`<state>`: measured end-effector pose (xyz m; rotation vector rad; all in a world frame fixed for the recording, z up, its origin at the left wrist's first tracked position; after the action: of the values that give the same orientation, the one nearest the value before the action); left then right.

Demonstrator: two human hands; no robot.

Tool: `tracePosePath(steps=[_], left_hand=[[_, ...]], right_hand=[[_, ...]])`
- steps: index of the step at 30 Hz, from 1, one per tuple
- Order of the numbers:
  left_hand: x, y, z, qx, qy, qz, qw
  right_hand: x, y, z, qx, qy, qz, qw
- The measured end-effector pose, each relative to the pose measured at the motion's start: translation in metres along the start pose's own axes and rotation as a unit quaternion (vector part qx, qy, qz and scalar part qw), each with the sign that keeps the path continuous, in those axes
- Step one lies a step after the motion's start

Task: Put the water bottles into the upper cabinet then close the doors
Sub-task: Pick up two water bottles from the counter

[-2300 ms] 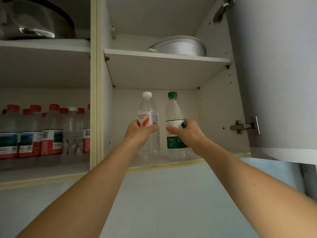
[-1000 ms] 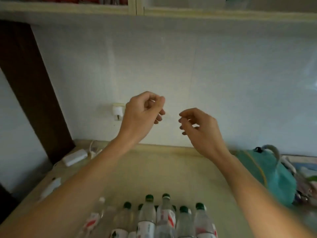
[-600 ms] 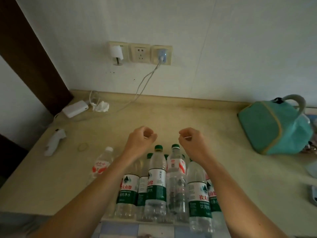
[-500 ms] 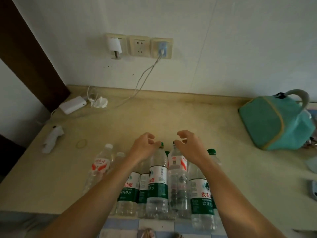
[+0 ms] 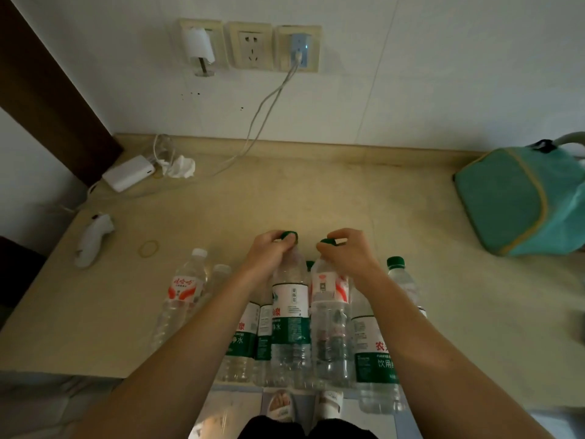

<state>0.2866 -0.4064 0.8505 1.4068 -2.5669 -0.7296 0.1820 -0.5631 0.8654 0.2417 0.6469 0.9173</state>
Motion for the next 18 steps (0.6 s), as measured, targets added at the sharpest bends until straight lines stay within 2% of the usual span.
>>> tracePosePath(steps=[3,6,9,12,14,18], left_hand=[[-0.011,0.005,-0.024,0.012,0.097,0.010,0.995],[-0.022,0.015,-0.063,0.088,0.113,-0.001,0.990],[-0.027,0.033,-0.104,0.204,0.059,-0.023,0.977],[-0.029,0.047,-0.134,0.296,-0.032,-0.072,0.952],[-0.027,0.050,-0.141,0.323,-0.046,-0.093,0.941],[-0.021,0.041,-0.130,0.323,-0.060,-0.122,0.937]], right_hand=[[-0.014,0.008,0.019,-0.029,-0.083,0.009,0.996],[-0.035,0.026,0.056,-0.117,-0.117,0.003,0.986],[-0.064,0.046,0.094,-0.216,-0.114,-0.047,0.969],[-0.081,0.056,0.114,-0.272,-0.093,-0.087,0.954],[-0.084,0.053,0.115,-0.283,-0.092,-0.107,0.949],[-0.082,0.035,0.109,-0.275,-0.100,-0.139,0.946]])
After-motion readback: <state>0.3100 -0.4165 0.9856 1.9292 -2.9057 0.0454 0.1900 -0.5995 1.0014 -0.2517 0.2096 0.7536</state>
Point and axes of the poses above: each hand's wrist, its own y-axis away from the middle knuckle, its own x-axis out of the palm, z = x × y, the point moved 7 cm from there along -y, towards the middle knuckle, and after that the axes turned 1 degree about y, right-handed, at the moved point
